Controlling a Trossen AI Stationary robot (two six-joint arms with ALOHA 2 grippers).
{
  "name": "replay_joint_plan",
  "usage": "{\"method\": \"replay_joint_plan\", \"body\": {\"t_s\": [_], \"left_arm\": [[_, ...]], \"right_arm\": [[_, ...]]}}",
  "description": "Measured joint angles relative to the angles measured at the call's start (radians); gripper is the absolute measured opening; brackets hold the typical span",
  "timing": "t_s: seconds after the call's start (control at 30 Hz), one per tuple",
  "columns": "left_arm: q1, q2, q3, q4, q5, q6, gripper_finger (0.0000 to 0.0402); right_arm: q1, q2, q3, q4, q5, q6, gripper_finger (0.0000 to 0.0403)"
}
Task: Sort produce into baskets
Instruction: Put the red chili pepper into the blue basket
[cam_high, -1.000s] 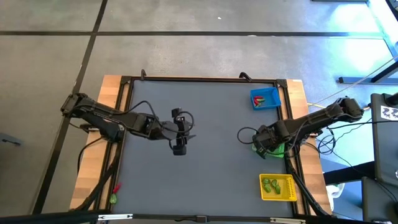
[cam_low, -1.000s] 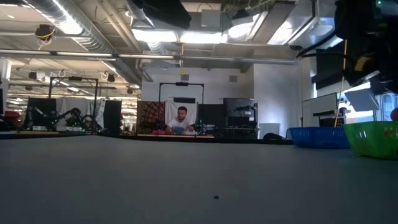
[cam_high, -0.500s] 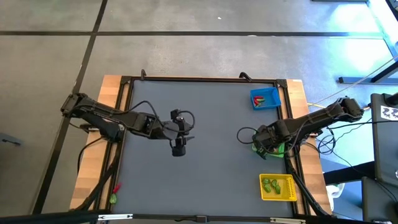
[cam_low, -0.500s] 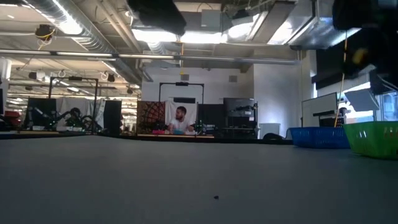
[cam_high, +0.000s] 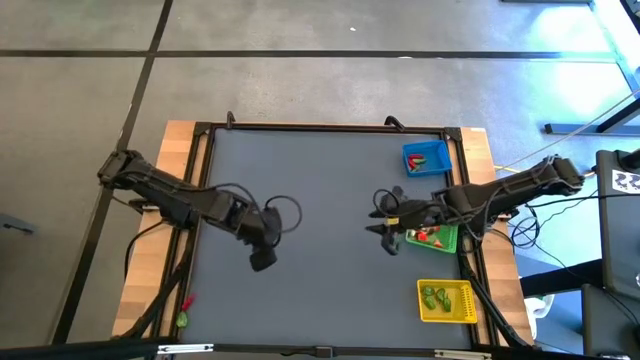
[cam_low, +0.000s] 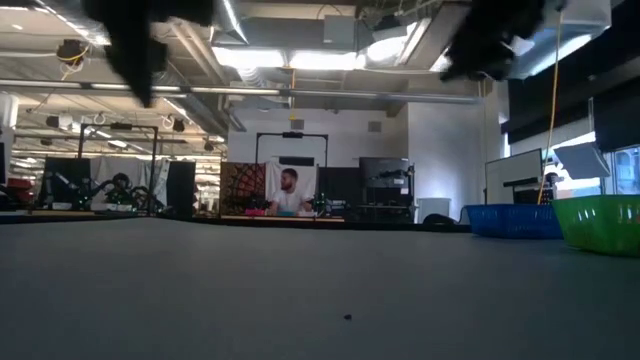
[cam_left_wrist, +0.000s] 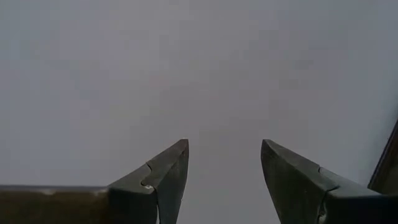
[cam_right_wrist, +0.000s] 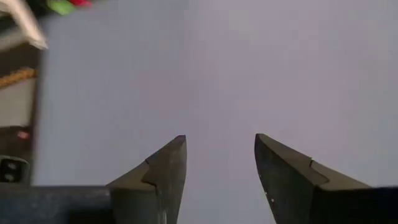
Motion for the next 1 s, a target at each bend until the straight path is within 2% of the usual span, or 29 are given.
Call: {"method": "replay_joint_plan", "body": {"t_s": [0.13,0.27,0.43,0.57,0.8,1.0], "left_arm": [[-0.087,0.000,0.000,-0.100,0.007,-0.156,0.0196],[-0.171,0.004,0.000,-0.184,0.016,-0.344,0.0196],[-0.252,0.017,0.000,-0.262,0.136,-0.580,0.0196],[-0.326,0.054,0.000,-0.278,0.202,-0.710,0.0196],[-0.414,0.168,-0.001,-0.275,0.393,-0.741,0.0196],[-0.484,0.272,-0.001,-0.273,0.490,-0.611,0.0196]], "right_arm": [[0.000,0.027,-0.002,0.209,0.000,-0.154,0.0188],[0.000,0.058,-0.002,0.335,-0.001,-0.271,0.0188],[-0.001,0.071,-0.003,0.396,0.000,-0.371,0.0188],[-0.001,0.071,-0.003,0.388,-0.001,-0.379,0.0188],[-0.001,0.071,-0.003,0.381,-0.009,-0.378,0.0188],[-0.001,0.071,-0.003,0.378,-0.009,-0.379,0.0188]]}}
